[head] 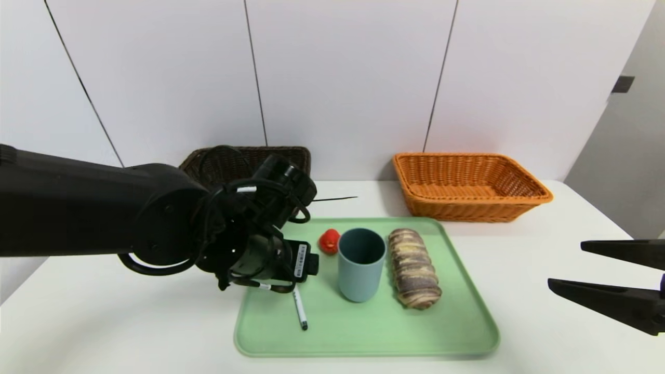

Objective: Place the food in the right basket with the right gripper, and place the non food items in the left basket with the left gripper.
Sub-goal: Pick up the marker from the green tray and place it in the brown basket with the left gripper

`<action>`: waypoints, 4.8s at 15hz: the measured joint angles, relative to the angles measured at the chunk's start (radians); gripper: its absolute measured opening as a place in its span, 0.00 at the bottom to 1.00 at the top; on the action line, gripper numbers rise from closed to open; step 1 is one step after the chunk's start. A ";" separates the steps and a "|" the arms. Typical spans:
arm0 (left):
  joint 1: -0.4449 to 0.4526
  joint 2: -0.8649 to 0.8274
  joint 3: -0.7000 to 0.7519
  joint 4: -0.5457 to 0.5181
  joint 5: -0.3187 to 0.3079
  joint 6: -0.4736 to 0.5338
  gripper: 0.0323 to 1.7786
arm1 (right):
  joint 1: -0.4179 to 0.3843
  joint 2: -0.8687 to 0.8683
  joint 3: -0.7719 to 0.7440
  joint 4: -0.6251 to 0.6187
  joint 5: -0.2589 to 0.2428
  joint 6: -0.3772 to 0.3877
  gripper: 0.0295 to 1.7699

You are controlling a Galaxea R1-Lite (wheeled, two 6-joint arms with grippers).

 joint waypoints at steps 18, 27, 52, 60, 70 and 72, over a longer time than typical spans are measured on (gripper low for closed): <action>-0.011 0.148 -0.180 0.210 -0.013 -0.121 0.95 | -0.004 0.008 0.022 -0.009 0.004 0.000 0.96; -0.042 0.151 -0.195 0.273 -0.013 -0.244 0.95 | -0.004 0.010 0.025 -0.007 0.003 0.000 0.96; -0.043 0.189 -0.194 0.273 -0.005 -0.252 0.01 | -0.004 0.006 0.026 -0.007 0.005 0.000 0.96; -0.024 0.108 -0.194 0.274 0.024 -0.196 0.01 | -0.004 0.003 0.026 -0.004 0.005 0.000 0.96; 0.232 -0.107 -0.336 0.251 -0.004 0.503 0.01 | -0.004 -0.001 0.026 -0.004 0.005 0.000 0.96; 0.308 -0.109 -0.387 0.244 -0.085 0.669 0.01 | -0.004 -0.001 0.026 -0.004 0.005 0.000 0.96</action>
